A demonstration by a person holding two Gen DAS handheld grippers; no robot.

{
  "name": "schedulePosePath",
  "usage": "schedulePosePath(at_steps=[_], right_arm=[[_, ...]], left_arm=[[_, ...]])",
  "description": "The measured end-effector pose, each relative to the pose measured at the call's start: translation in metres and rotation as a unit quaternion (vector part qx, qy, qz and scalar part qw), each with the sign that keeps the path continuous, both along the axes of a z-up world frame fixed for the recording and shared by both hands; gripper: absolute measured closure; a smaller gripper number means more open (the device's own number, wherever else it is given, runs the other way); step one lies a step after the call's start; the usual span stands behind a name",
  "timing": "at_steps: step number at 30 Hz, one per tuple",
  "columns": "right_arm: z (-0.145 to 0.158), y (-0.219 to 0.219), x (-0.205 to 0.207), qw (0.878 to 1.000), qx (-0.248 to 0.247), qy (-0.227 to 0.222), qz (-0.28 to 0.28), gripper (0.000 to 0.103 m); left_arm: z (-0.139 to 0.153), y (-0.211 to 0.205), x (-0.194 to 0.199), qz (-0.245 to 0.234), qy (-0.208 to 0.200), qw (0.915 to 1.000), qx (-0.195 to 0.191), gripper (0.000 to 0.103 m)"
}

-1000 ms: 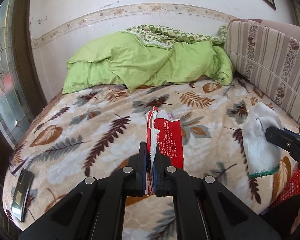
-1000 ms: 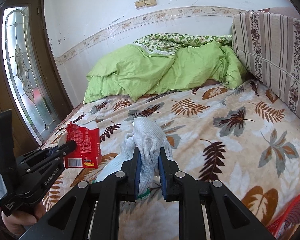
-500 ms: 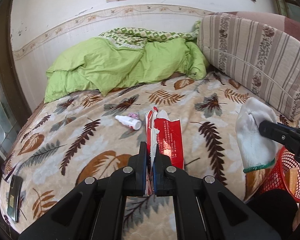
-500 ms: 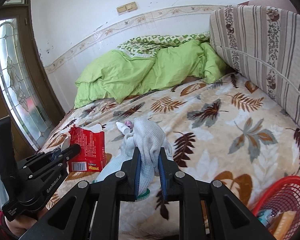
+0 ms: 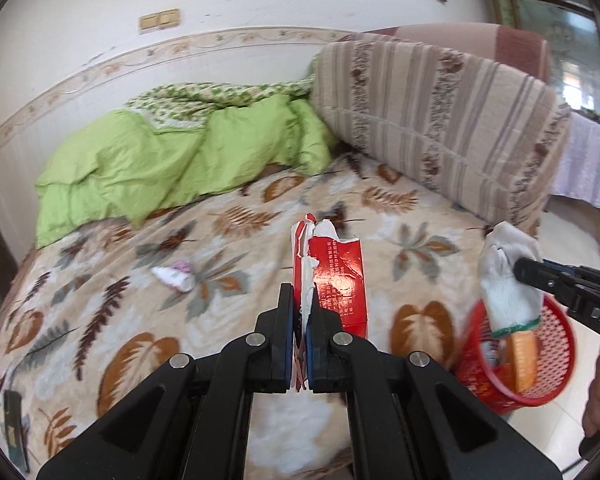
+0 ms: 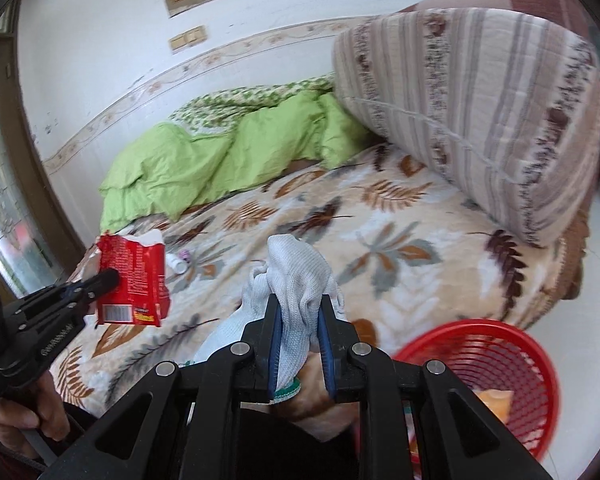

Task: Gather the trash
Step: 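Carry the red wrapper and white cloth to the red wastebasket and release both, then grasp the pink tissue with the right tool while the left tool grasps the white spray bottle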

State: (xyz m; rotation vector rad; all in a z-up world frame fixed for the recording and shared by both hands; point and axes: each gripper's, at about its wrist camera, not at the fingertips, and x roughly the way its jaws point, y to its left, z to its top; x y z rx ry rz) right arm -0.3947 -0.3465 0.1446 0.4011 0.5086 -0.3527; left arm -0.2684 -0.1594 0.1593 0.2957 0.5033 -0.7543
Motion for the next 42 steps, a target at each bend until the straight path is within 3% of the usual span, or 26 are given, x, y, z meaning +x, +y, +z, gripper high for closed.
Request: schedulePosePath(at_steps=[7, 13, 16, 23, 24, 25, 27, 29, 42], right_arm=[[-0.005, -0.047, -0.059, 0.997, 0.01, 0.02, -0.076, 0.085], [-0.018, -0.07, -0.089, 0.992, 0.035, 0.035, -0.113, 0.085], [-0.023, -0.079, -0.096, 0.991, 0.04, 0.04, -0.124, 0.084], [-0.033, -0.089, -0.101, 0.988, 0.051, 0.052, -0.134, 0.084], [-0.035, -0.09, -0.101, 0.988, 0.053, 0.055, -0.134, 0.083], [-0.036, -0.091, -0.1, 0.988, 0.054, 0.057, -0.136, 0.08], [-0.037, -0.092, -0.1, 0.987, 0.054, 0.06, -0.142, 0.07], [-0.037, -0.093, -0.101, 0.986, 0.051, 0.062, -0.148, 0.063], [-0.027, -0.076, -0.075, 0.99, 0.037, 0.069, -0.116, 0.058]], left_arm=[[0.01, -0.056, -0.045, -0.108, 0.05, 0.9928, -0.005, 0.099], [-0.008, -0.11, -0.079, -0.191, 0.12, 0.9742, 0.014, 0.099], [-0.021, -0.134, -0.094, -0.211, 0.135, 0.9677, 0.032, 0.099], [-0.039, -0.153, -0.095, -0.224, 0.159, 0.9602, 0.049, 0.099], [-0.04, -0.153, -0.093, -0.223, 0.159, 0.9604, 0.049, 0.095], [-0.04, -0.154, -0.093, -0.223, 0.161, 0.9601, 0.05, 0.09], [-0.041, -0.151, -0.089, -0.223, 0.164, 0.96, 0.046, 0.059], [-0.04, -0.148, -0.087, -0.218, 0.159, 0.962, 0.042, 0.045], [-0.027, -0.106, -0.043, -0.158, 0.151, 0.9758, 0.009, 0.045]])
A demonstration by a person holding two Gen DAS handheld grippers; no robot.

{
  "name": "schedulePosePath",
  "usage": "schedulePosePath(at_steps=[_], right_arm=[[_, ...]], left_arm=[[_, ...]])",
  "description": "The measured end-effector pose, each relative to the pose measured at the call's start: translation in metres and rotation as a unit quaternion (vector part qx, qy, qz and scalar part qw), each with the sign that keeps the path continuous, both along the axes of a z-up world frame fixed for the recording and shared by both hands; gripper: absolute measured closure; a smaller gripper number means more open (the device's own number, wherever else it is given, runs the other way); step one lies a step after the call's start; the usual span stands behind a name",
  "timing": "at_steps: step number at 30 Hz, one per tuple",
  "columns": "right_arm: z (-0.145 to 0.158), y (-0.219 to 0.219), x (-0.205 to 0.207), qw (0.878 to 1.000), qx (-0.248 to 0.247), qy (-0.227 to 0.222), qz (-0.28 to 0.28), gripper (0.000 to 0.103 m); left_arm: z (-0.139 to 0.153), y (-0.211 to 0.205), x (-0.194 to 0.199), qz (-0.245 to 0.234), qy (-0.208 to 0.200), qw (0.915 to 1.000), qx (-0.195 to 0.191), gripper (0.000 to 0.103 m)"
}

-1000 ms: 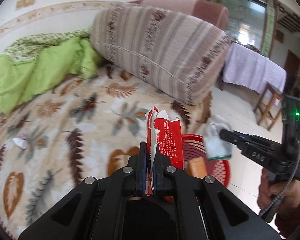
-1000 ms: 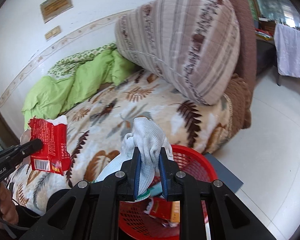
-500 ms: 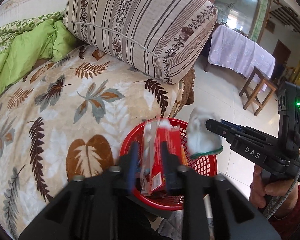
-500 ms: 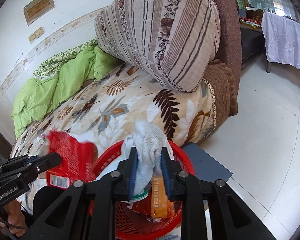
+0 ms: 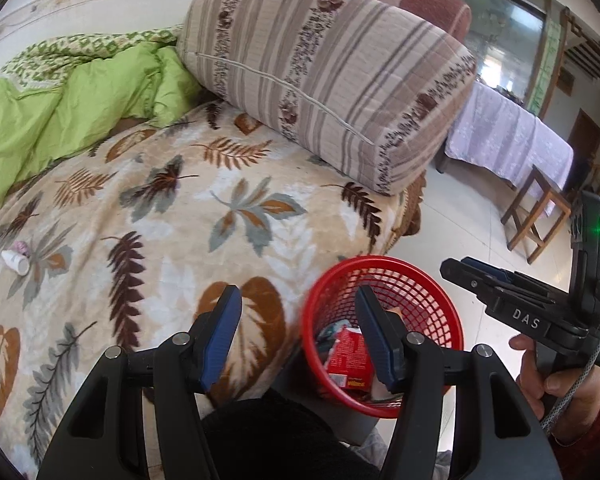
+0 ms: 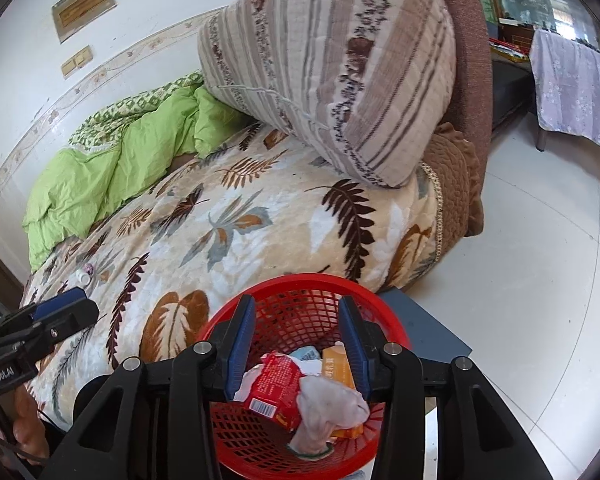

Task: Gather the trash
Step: 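Grasp the pink tissue with the right tool while the left tool grasps the white spray bottle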

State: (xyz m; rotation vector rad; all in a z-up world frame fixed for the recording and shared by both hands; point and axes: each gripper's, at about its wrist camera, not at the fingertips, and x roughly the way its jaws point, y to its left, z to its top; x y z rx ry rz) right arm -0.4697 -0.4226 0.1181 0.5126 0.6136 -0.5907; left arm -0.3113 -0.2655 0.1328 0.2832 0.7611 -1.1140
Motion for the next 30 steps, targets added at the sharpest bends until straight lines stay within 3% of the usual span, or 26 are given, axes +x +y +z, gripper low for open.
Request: schedulePosePath(at_steps=[5, 8, 12, 30], right_arm=[[0.006, 0.018, 0.026, 0.999, -0.033, 0.023, 0.022, 0.058], [0.01, 0.031, 0.043, 0.997, -0.064, 0.044, 0.03, 0.051], [0.015, 0.048, 0.067, 0.992, -0.093, 0.064, 0.049, 0.05], [0.02, 0.117, 0.152, 0.975, -0.14, 0.092, 0.146, 0.05]], left_arm=[[0.002, 0.023, 0.022, 0.031, 0.001, 0.9995, -0.008, 0.045], [0.003, 0.036, 0.033, 0.049, -0.007, 0.9987, -0.01, 0.045], [0.003, 0.053, 0.048, 0.073, -0.018, 0.9971, -0.012, 0.045], [-0.012, 0.125, 0.135, 0.19, 0.017, 0.9812, -0.029, 0.045]])
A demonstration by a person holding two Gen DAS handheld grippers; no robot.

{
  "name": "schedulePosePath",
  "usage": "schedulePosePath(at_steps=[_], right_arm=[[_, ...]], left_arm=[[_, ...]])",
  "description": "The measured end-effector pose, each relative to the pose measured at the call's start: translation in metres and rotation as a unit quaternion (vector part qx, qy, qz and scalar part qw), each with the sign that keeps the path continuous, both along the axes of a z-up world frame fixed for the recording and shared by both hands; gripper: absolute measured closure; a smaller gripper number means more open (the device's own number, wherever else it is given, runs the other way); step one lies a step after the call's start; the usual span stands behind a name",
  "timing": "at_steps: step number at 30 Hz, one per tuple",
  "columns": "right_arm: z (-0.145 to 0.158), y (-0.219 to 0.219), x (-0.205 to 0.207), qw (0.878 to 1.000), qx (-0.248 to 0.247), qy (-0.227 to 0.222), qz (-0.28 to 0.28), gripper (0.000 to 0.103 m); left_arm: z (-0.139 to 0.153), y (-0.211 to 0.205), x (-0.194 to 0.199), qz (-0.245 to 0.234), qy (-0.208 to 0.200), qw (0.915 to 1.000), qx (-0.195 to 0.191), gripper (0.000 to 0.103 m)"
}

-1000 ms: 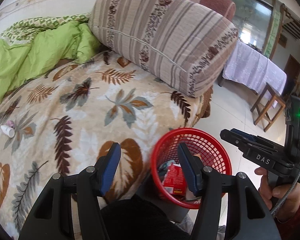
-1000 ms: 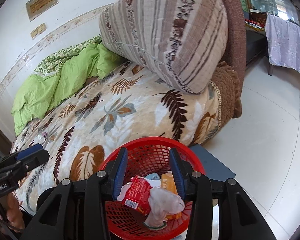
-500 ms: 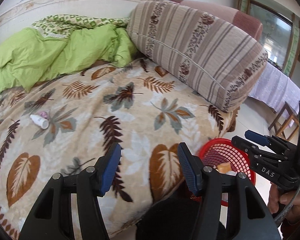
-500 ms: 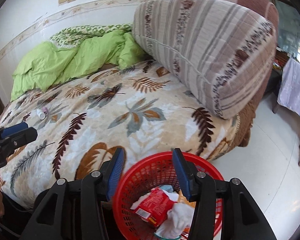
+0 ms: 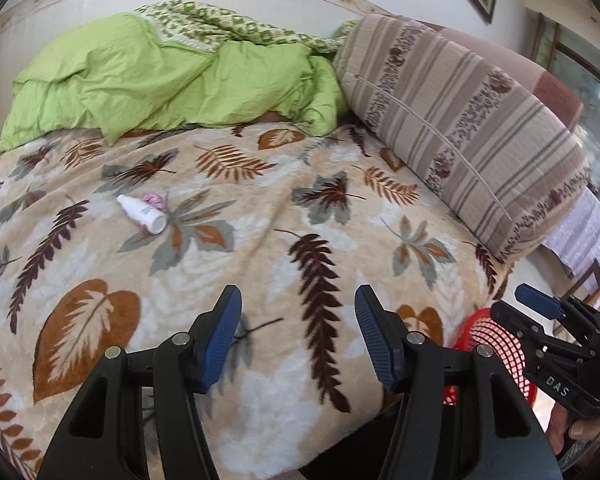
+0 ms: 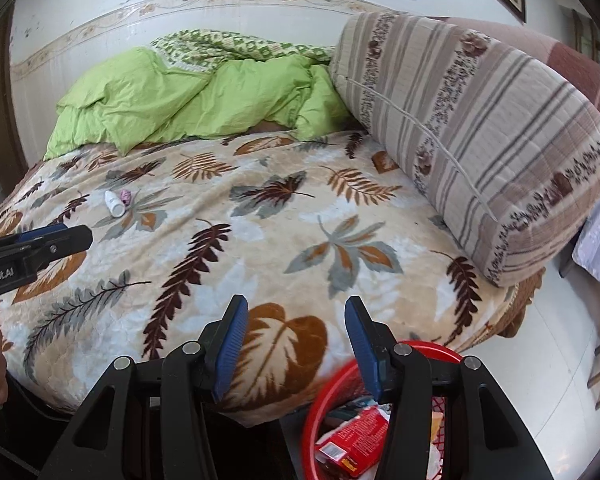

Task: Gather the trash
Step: 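Grasp the pink tissue with the right tool while the left tool grasps the white spray bottle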

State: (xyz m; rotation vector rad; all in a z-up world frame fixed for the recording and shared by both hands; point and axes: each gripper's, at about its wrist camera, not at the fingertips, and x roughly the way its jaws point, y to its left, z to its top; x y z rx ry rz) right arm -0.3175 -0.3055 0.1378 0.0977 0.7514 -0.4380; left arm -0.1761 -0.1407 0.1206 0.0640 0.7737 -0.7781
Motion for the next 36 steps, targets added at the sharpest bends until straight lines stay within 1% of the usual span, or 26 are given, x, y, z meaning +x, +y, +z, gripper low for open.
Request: schedulePosePath(at_steps=[4, 7, 8, 10, 12, 14, 16, 19, 21, 22, 24, 26, 28, 30, 32, 34, 35, 36], right_arm=[[0.001, 0.013, 0.023, 0.999, 0.026, 0.008, 0.046, 0.05], [0.004, 0.026, 0.049, 0.995, 0.046, 0.011, 0.091, 0.05], [0.005, 0.031, 0.061, 0.993, 0.055, 0.011, 0.106, 0.05], [0.006, 0.04, 0.086, 0.988, 0.072, 0.008, 0.138, 0.05], [0.005, 0.05, 0.116, 0.984, 0.077, 0.012, 0.158, 0.05], [0.0, 0.059, 0.154, 0.98, 0.089, 0.014, 0.178, 0.05], [-0.009, 0.066, 0.199, 0.975, 0.112, 0.02, 0.192, 0.05], [-0.028, 0.074, 0.264, 0.97, 0.137, 0.031, 0.198, 0.05], [-0.042, 0.074, 0.303, 0.968, 0.153, 0.038, 0.197, 0.053], [-0.05, 0.073, 0.319, 0.966, 0.162, 0.044, 0.195, 0.055], [-0.066, 0.071, 0.353, 0.962, 0.184, 0.058, 0.194, 0.061], [-0.077, 0.071, 0.374, 0.962, 0.186, 0.071, 0.187, 0.063], [-0.086, 0.072, 0.39, 0.962, 0.189, 0.076, 0.182, 0.064], [-0.095, 0.073, 0.403, 0.956, 0.203, 0.086, 0.194, 0.064], [-0.104, 0.076, 0.409, 0.956, 0.198, 0.1, 0.191, 0.064], [-0.111, 0.077, 0.408, 0.953, 0.214, 0.102, 0.191, 0.064], [-0.111, 0.079, 0.405, 0.953, 0.212, 0.099, 0.193, 0.068], [-0.111, 0.084, 0.402, 0.955, 0.201, 0.099, 0.196, 0.074]], left_arm=[[-0.003, 0.02, 0.03, 0.039, 0.0, 0.9992, 0.0, 0.045], [-0.009, 0.044, 0.067, 0.088, 0.014, 0.9961, -0.002, 0.045], [-0.014, 0.057, 0.084, 0.112, 0.022, 0.9934, -0.003, 0.045], [-0.023, 0.077, 0.107, 0.142, 0.036, 0.9892, -0.005, 0.045], [-0.035, 0.098, 0.128, 0.18, 0.043, 0.9827, 0.001, 0.045], [-0.046, 0.112, 0.143, 0.208, 0.06, 0.9763, 0.009, 0.045], [-0.054, 0.128, 0.156, 0.227, 0.088, 0.9699, -0.006, 0.045], [-0.057, 0.137, 0.164, 0.238, 0.093, 0.9668, -0.003, 0.045], [-0.058, 0.141, 0.167, 0.238, 0.094, 0.9668, -0.003, 0.045], [-0.059, 0.142, 0.168, 0.238, 0.094, 0.9668, -0.002, 0.045], [-0.06, 0.143, 0.171, 0.232, 0.096, 0.9679, 0.004, 0.045], [-0.061, 0.144, 0.173, 0.23, 0.097, 0.9683, 0.004, 0.045], [-0.061, 0.145, 0.175, 0.227, 0.1, 0.9687, 0.001, 0.045], [-0.062, 0.146, 0.177, 0.228, 0.103, 0.9683, 0.0, 0.045], [-0.063, 0.149, 0.18, 0.23, 0.109, 0.967, -0.003, 0.045], [-0.064, 0.152, 0.183, 0.235, 0.115, 0.9653, -0.006, 0.045], [-0.065, 0.154, 0.184, 0.238, 0.116, 0.9644, -0.007, 0.045], [-0.065, 0.155, 0.184, 0.24, 0.117, 0.9637, -0.009, 0.045]])
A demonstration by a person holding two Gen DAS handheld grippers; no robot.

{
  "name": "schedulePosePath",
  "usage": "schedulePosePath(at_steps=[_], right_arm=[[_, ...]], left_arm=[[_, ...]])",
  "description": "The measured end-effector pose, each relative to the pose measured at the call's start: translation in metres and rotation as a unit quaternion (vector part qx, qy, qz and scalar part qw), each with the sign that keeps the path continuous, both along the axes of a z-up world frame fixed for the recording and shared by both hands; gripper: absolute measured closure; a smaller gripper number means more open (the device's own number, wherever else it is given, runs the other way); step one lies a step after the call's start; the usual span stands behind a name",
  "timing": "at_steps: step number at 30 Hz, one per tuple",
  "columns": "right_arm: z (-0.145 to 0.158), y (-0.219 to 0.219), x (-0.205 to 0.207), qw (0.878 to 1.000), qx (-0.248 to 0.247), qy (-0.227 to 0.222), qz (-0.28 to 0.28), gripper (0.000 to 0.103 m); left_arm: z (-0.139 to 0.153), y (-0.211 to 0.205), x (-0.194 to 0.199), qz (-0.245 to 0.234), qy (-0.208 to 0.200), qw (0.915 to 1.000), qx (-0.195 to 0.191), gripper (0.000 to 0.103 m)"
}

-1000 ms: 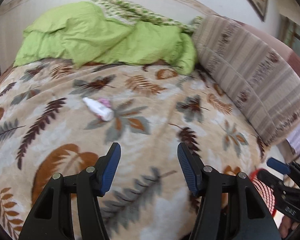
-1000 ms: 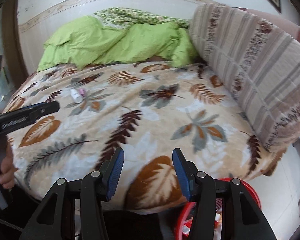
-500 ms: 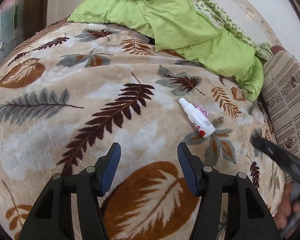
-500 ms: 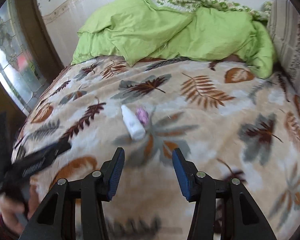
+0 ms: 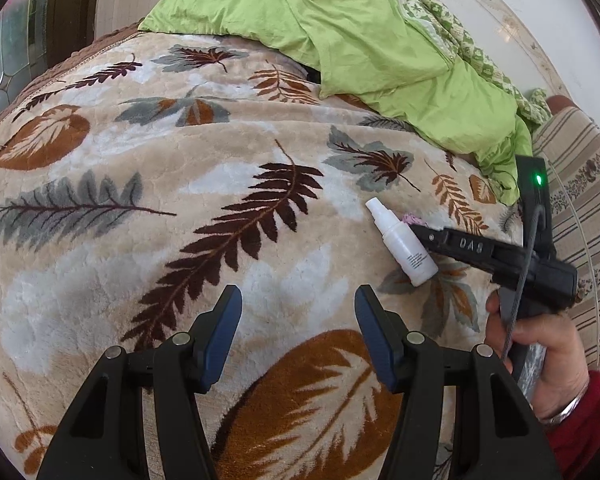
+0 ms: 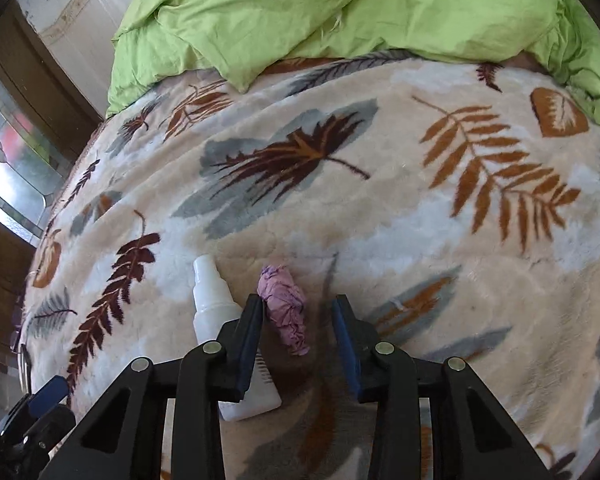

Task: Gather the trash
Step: 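Grasp the pink tissue with the right tool while the left tool grasps the white spray bottle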

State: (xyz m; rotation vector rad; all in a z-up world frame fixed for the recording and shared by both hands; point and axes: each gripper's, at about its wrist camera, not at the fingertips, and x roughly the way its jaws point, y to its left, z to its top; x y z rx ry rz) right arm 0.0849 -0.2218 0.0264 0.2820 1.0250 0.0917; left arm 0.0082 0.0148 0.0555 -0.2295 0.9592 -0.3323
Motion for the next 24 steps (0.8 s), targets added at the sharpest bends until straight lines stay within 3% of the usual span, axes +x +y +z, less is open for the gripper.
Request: schedulePosePath(at_steps=[2, 11, 19, 22, 24], right_arm=[[0.002, 0.011, -0.009, 1.0, -0.017, -0.01, 0.006, 0.085], [0.014, 0.061, -0.069, 0.994, 0.054, -0.037, 0.082, 0.085], [0.026, 0.039, -0.112, 0.996, 0.046, -0.07, 0.001, 0.085], [0.024, 0.029, -0.112, 0.997, 0.047, -0.067, -0.012, 0.085], [0.021, 0.021, -0.111, 0.997, 0.043, -0.067, -0.022, 0.085]], left_arm=[[0.0, 0.002, 0.001, 0.005, 0.0, 1.0, -0.001, 0.045], [-0.003, 0.006, 0.003, 0.02, 0.0, 0.9998, -0.004, 0.045], [-0.005, -0.025, 0.03, -0.009, -0.027, 0.9991, 0.031, 0.045], [-0.009, -0.047, 0.04, -0.05, -0.022, 0.9981, 0.028, 0.058], [-0.01, -0.062, 0.042, -0.068, -0.033, 0.9956, 0.055, 0.064]])
